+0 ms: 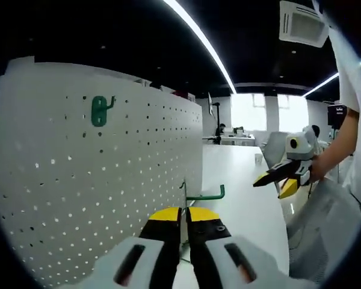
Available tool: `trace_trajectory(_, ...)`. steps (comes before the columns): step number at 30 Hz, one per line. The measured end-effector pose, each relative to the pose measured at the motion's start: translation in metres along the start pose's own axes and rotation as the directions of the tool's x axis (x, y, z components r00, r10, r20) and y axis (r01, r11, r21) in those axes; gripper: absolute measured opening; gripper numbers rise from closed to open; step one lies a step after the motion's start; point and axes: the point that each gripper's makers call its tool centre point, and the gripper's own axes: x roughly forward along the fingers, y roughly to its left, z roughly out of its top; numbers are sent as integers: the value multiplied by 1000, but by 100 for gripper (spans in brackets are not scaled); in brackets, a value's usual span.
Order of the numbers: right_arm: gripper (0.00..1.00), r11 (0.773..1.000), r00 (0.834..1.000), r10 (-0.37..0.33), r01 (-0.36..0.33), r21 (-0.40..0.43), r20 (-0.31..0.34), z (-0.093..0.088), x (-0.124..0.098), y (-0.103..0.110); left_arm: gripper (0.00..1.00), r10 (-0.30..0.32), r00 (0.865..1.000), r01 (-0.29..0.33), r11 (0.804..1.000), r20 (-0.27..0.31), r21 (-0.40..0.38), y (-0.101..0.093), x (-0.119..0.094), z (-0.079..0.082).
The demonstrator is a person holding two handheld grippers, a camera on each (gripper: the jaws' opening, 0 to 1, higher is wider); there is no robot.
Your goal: Insert the hook assembly into the mounting plate slot until the hook locks in place.
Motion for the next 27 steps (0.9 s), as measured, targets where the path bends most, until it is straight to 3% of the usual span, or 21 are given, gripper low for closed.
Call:
trace_trajectory(18,52,999,998,44,-43,-30,39,12,0,17,3,60,992,-54,997,114,-55,-29,-28,26)
trace_trajectory(27,52,999,998,43,-42,-28,43,13,-1,18,3,87,987,-74,993,138,-97,-33,-32,24)
